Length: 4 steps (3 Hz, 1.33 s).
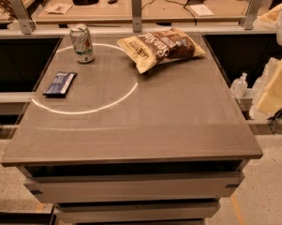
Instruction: Move rxbar chocolate near 7up can
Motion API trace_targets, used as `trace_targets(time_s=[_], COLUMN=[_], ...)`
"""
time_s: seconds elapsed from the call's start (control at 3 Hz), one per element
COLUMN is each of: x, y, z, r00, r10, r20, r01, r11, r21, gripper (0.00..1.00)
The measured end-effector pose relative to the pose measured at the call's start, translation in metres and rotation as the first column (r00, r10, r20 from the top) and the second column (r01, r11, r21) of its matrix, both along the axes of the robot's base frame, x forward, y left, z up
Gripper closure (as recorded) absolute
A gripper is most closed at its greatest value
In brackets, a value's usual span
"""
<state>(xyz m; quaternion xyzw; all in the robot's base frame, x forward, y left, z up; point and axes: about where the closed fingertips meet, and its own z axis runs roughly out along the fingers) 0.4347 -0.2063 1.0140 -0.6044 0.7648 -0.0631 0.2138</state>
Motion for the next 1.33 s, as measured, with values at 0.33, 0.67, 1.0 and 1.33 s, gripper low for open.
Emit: trace_targets(time_s=[0.33, 0.67, 1.0, 1.33], x=[0.0, 0.001, 0.009, 0.004], y=[0.0, 0.004, 0.017, 0.038], z=[0.0, 0.002, 0.002, 0.005], r00=[1.0, 0.9985, 0.9791, 0.9266], r10=[0.0, 0.053, 0.202, 0.368], r20=[0.0, 0.009, 0.024, 0.078], r01=[0.0, -0.053, -0.203, -0.374], r11=[1.0, 0.999, 0.979, 0.924], r21=[0.0, -0.003, 0.027, 0.081], gripper=[0.0, 0.0, 0.0, 0.0])
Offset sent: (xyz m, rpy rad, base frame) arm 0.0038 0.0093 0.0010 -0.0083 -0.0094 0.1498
